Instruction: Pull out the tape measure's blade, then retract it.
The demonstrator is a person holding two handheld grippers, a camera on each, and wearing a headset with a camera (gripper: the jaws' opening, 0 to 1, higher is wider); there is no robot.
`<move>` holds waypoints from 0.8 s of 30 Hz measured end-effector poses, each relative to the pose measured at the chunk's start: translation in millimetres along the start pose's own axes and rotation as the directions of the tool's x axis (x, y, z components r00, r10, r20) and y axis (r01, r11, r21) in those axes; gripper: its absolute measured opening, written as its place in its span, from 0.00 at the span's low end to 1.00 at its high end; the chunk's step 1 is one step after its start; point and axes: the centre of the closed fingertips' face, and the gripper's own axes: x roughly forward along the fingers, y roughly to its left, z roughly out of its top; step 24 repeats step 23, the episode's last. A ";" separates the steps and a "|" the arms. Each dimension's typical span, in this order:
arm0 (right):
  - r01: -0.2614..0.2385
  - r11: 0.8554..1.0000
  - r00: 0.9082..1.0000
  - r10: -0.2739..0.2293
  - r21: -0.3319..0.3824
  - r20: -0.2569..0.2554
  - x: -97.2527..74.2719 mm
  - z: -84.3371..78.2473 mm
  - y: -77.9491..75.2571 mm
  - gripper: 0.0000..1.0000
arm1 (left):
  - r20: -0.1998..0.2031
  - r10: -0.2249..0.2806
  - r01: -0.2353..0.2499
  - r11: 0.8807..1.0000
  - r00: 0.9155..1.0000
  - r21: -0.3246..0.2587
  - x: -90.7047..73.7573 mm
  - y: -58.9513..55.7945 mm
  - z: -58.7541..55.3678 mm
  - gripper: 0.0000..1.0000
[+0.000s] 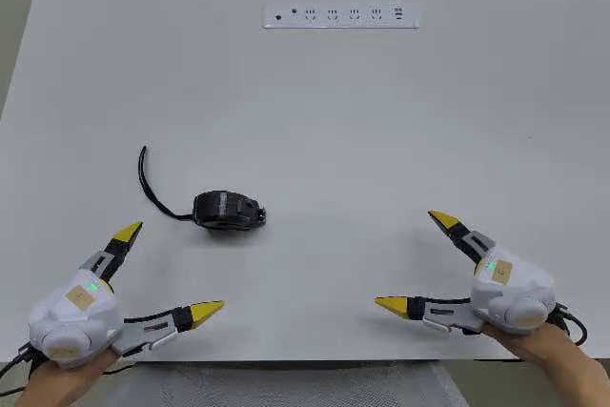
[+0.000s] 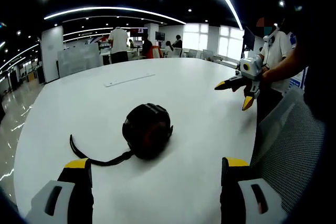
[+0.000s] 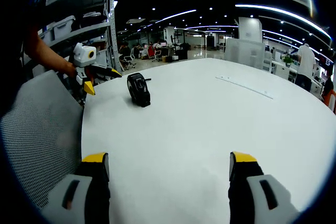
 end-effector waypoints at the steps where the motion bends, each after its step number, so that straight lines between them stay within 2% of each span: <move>1: 0.001 1.000 1.000 -0.001 0.000 0.001 0.1 0.0 -0.1 0.99 | 0.001 0.000 0.000 1.000 1.000 0.001 -0.1 0.0 0.3 1.00; 8: 0.006 1.000 1.000 -0.007 0.005 0.012 0.3 1.2 -1.9 1.00 | 0.014 0.006 -0.006 1.000 1.000 0.003 -0.7 2.0 3.4 1.00; 24: 0.005 1.000 1.000 -0.005 0.002 0.009 0.6 1.8 -1.1 1.00 | 0.011 -0.007 0.007 1.000 1.000 0.023 0.9 -1.1 3.3 1.00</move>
